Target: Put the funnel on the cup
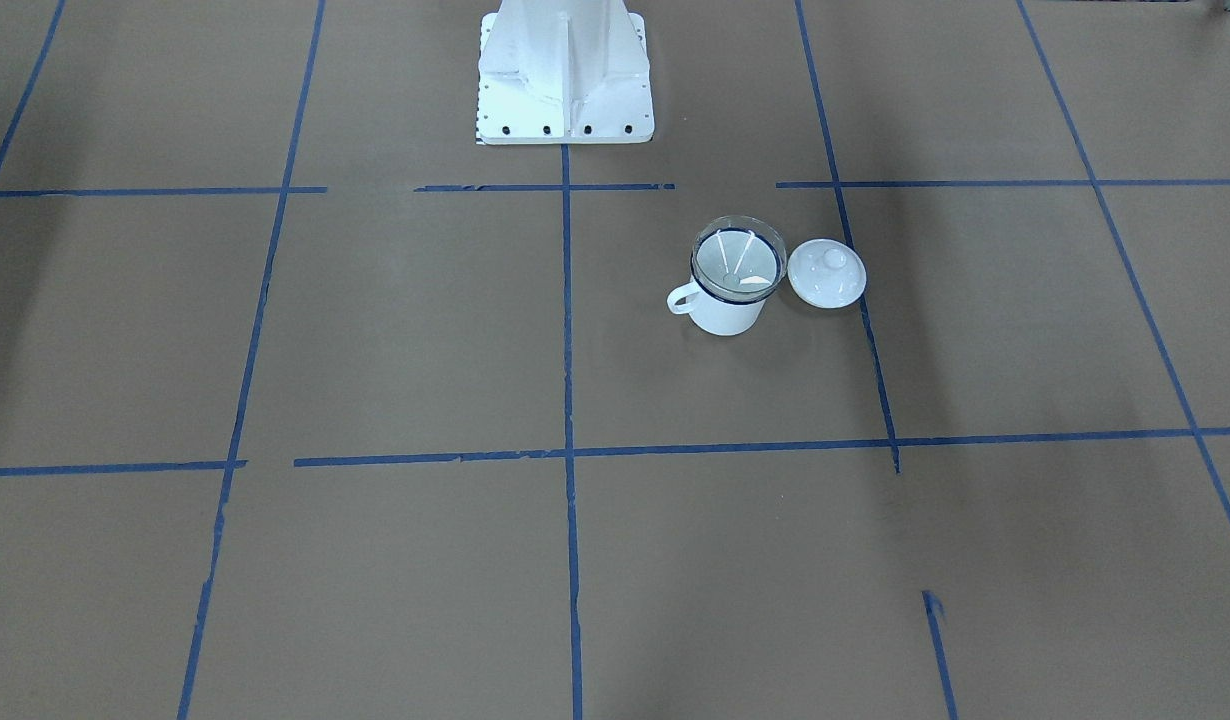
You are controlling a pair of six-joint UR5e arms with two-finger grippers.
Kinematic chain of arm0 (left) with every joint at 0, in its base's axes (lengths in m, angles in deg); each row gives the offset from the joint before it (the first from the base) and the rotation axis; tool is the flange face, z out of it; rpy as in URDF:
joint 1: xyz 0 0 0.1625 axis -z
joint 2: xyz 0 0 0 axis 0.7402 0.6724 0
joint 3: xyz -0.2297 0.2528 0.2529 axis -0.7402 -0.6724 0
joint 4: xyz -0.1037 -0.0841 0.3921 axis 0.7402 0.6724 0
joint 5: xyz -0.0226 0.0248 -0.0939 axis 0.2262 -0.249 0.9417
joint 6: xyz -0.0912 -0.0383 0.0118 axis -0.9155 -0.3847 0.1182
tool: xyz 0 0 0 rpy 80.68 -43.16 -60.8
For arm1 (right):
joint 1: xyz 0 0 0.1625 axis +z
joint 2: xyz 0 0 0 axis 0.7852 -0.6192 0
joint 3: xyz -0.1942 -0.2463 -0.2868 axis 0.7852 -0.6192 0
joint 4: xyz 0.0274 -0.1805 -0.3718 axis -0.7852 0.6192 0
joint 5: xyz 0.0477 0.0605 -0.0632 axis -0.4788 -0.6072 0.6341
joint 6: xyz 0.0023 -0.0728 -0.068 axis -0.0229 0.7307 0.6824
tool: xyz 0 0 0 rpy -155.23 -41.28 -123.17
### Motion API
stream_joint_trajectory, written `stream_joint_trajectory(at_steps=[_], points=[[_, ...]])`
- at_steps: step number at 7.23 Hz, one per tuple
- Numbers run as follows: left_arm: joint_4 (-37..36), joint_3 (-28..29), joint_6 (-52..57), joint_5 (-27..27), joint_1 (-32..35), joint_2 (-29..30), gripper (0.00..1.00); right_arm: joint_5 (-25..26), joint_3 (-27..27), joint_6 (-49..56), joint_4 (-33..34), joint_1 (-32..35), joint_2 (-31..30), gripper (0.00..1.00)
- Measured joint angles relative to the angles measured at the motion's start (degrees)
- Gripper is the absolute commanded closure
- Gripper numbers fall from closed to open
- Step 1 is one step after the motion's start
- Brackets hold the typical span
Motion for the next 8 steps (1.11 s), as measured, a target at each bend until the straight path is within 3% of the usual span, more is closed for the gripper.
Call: stream_joint_trajectory(at_steps=[8], points=[[-0.31,-0.63,0.01,0.07,0.16,0.70,0.00,0.00,-0.04,0.00,0.00,0.00,0.00,0.00]])
